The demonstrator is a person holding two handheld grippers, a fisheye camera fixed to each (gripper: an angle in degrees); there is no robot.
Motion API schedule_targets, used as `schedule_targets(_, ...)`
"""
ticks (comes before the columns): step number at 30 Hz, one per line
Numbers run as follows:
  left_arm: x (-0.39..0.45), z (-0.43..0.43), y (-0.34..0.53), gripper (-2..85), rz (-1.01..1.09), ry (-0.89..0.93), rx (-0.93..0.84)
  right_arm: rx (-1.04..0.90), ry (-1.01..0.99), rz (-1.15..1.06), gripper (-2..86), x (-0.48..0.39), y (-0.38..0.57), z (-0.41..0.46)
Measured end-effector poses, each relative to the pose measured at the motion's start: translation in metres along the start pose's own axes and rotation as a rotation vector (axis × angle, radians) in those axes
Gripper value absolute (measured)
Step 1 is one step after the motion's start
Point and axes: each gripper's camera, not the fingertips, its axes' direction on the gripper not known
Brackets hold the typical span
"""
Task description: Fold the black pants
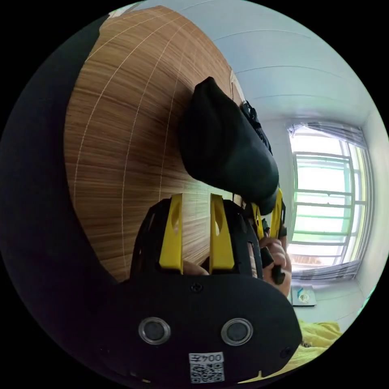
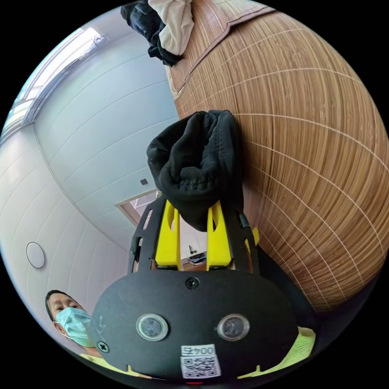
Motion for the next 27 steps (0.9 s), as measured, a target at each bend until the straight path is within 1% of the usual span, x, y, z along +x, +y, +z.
schedule_targets(3,-0.019,0.009,-0.045,6.4,-0.033,0.002,-0.03,-0.019,-0.018,0.019,10.8,0.011,0.002,-0.004)
schedule_targets(5,-0.038,0.012,-0.063,4.3,-0.108,0.075,-0.06,-0.031,-0.011,0.015,11.0,0.021,-0.002,-0.009)
schedule_targets(7,-0.05,0.003,-0.08,1.3,-0.16,0.08,-0.033,-0.072,0.008,0.009,11.5,0.029,-0.008,-0.008)
schedule_targets(9,-0.059,-0.009,-0.091,0.7,-0.176,0.104,-0.007,-0.161,0.051,0.005,11.8,0.037,-0.013,-0.007)
schedule_targets(10,-0.065,-0.017,-0.1,0.5,-0.185,0.118,0.008,-0.246,0.083,-0.014,12.3,0.04,-0.015,-0.007)
schedule_targets(11,-0.067,-0.022,-0.104,0.4,-0.186,0.117,0.014,-0.371,0.085,-0.042,14.0,0.043,-0.016,-0.008)
schedule_targets(13,-0.071,-0.033,-0.116,0.2,-0.179,0.113,0.024,-0.494,0.058,-0.09,17.8,0.038,-0.017,-0.017)
schedule_targets(15,-0.076,-0.044,-0.129,0.1,-0.18,0.144,0.033,-0.445,0.132,-0.184,20.3,0.022,-0.028,-0.042)
schedule_targets(17,-0.078,-0.049,-0.137,0.1,-0.183,0.165,0.036,-0.295,0.25,-0.293,24.2,0.002,-0.058,-0.07)
schedule_targets(18,-0.078,-0.05,-0.142,0.0,-0.18,0.169,0.035,-0.278,0.247,-0.296,25.0,0.002,-0.068,-0.073)
schedule_targets(21,-0.074,-0.055,-0.155,0.0,-0.171,0.169,0.028,-0.31,0.167,-0.204,27.3,0.02,-0.123,-0.065)
schedule_targets(23,-0.072,-0.058,-0.162,0.0,-0.164,0.163,0.022,-0.386,0.153,-0.172,28.2,0.03,-0.155,-0.042)
schedule_targets(25,-0.07,-0.059,-0.167,0.0,-0.156,0.163,0.014,-0.434,0.143,-0.16,27.6,0.035,-0.171,-0.024)
schedule_targets(27,-0.068,-0.059,-0.172,0.0,-0.14,0.159,0.005,-0.47,0.079,-0.141,26.6,0.04,-0.183,-0.008)
